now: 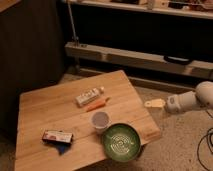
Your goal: Drag the ceramic bowl in a circle
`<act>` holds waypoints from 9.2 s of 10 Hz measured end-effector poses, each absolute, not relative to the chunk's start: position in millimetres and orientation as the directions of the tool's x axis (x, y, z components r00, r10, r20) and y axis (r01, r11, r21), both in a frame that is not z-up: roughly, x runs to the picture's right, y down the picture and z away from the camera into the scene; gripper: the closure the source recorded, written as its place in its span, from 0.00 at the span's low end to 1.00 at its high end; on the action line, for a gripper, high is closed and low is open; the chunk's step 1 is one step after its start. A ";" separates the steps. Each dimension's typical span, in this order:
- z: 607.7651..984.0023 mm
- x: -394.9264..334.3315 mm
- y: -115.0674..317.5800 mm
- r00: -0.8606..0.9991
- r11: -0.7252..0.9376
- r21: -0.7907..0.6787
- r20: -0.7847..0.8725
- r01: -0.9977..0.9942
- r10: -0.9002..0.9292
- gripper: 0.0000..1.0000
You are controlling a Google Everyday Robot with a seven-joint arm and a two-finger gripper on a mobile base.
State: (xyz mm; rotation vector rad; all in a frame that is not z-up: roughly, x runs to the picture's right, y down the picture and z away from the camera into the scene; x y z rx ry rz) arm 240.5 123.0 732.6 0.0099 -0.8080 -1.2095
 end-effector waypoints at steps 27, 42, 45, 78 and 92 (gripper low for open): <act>772.5 236.4 202.4 -0.163 0.159 0.447 0.600 0.880 -0.783 0.52; 770.3 190.5 253.9 -0.307 0.115 0.562 0.599 0.819 -0.740 0.53; 776.7 179.0 255.4 -0.334 0.088 0.574 0.587 0.814 -0.737 0.53; 782.8 225.8 270.2 -0.252 -0.074 0.294 0.632 0.953 -0.733 1.00; 837.2 89.4 92.8 -0.409 -0.245 0.375 0.462 0.894 -0.787 1.00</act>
